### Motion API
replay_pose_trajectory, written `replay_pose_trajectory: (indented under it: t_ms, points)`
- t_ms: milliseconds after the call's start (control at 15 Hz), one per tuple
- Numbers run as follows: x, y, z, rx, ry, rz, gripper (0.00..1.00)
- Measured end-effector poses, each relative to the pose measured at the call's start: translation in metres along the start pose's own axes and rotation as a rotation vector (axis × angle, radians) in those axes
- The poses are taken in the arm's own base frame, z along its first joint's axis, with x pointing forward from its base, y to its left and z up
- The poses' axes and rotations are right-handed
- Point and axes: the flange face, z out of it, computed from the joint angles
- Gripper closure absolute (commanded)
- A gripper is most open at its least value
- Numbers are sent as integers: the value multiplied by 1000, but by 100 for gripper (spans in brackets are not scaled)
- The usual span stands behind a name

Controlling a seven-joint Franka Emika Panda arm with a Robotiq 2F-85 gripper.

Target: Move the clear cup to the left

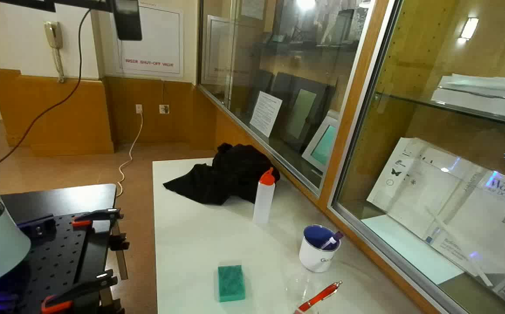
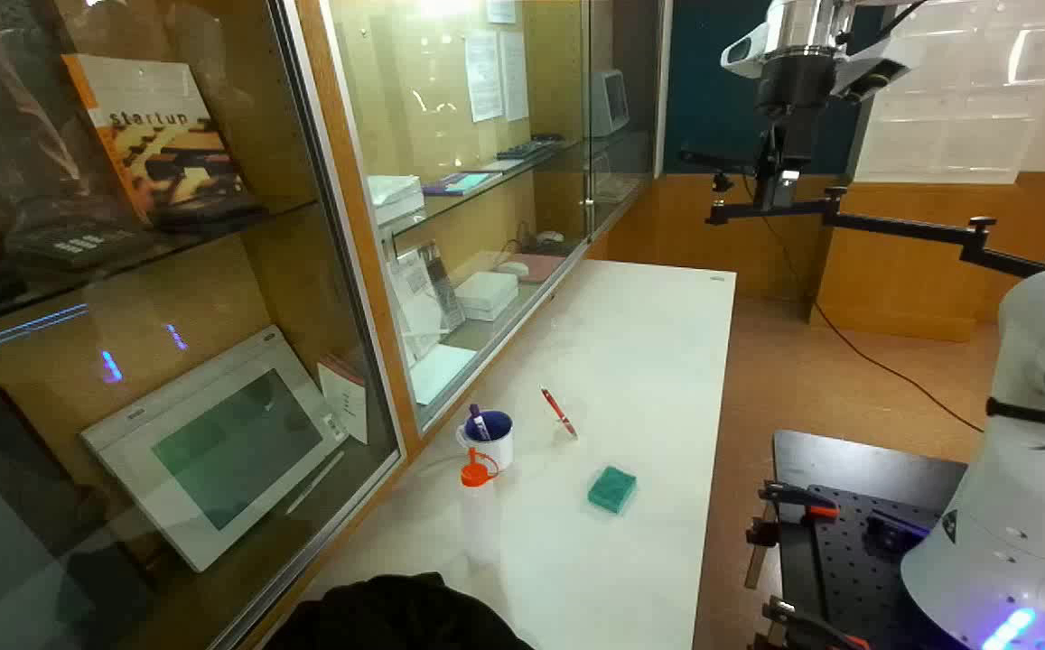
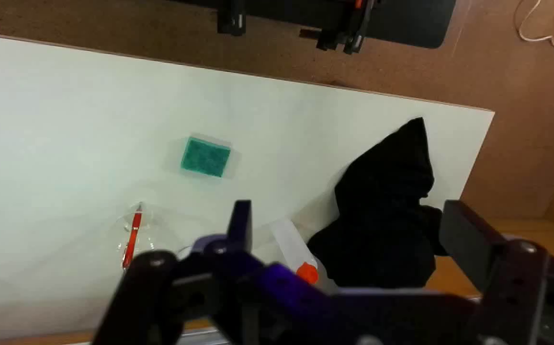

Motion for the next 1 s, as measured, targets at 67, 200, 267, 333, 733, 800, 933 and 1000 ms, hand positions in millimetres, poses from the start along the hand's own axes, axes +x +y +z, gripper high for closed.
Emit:
replay_pose_trajectory:
  t_ms: [67,200,267,333,733,800,933,1000]
  points:
    - [0,0,0,0,0,0,0]
    - [0,0,0,0,0,0,0]
    - [0,0,0,0,0,0,0]
    - [0,0,0,0,0,0,0]
    - [25,16,14,-56,49,-8,0]
    - [35,23,22,-75,58,-18,0]
    - [54,36,43,-109,62,-35,0]
    - [62,43,55,-124,57,-43,0]
